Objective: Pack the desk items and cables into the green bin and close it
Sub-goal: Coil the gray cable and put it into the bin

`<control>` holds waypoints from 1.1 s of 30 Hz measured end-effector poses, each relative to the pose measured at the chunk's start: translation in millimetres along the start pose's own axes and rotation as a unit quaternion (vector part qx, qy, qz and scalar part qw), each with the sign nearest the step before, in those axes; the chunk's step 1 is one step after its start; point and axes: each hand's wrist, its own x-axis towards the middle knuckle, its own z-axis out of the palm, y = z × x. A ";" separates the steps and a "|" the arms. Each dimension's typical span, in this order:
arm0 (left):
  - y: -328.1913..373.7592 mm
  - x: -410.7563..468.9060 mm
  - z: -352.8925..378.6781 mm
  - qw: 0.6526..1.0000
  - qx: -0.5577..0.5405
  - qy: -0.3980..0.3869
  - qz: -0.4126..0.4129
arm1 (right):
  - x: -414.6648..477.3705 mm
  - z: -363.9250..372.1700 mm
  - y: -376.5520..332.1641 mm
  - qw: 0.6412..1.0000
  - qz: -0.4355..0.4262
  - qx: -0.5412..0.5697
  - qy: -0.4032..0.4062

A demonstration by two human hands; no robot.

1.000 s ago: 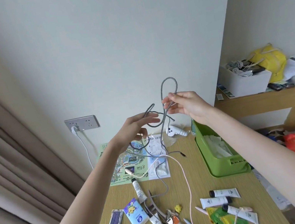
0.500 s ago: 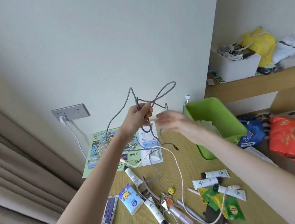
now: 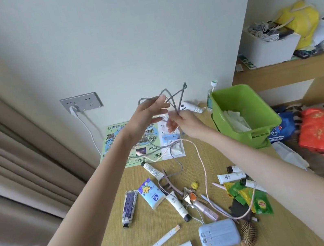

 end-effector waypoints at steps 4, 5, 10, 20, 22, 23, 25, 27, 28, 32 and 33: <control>-33.8 -14.2 -3.1 0.997 0.064 -0.031 -0.014 | 7.4 -16.3 -3.6 0.999 0.021 0.042 0.022; -44.3 -16.4 -0.6 0.995 0.091 -0.041 -0.021 | 8.5 -19.8 -5.1 0.998 0.020 0.056 0.022; -116.0 -25.6 15.5 0.965 0.257 0.054 0.000 | 13.6 -30.4 -6.1 0.992 0.025 0.122 0.020; -241.6 -38.9 22.4 0.829 0.554 -0.073 0.003 | -0.3 -27.0 38.9 0.984 0.066 0.162 0.030; -252.7 -38.3 25.2 0.805 0.583 -0.108 0.012 | -6.8 -25.5 48.5 0.986 0.075 0.145 0.025; -257.1 -37.1 26.2 0.794 0.597 -0.113 0.010 | -10.0 -25.4 52.7 0.987 0.079 0.137 0.022; -263.9 -34.3 27.4 0.773 0.624 -0.116 0.018 | -16.4 -25.2 60.0 0.988 0.090 0.126 0.018; -267.3 -32.4 27.5 0.745 0.652 -0.131 0.040 | -22.2 -26.0 67.2 0.988 0.104 0.111 0.014; -267.7 -32.0 27.2 0.727 0.669 -0.140 0.058 | -25.0 -26.2 71.0 0.988 0.112 0.101 0.011; -258.2 -28.3 23.1 0.737 0.655 -0.134 0.099 | -31.7 -28.3 82.4 0.988 0.142 0.062 0.009; -251.8 -27.9 21.9 0.751 0.638 -0.129 0.109 | -32.3 -29.6 84.1 0.988 0.144 0.053 0.013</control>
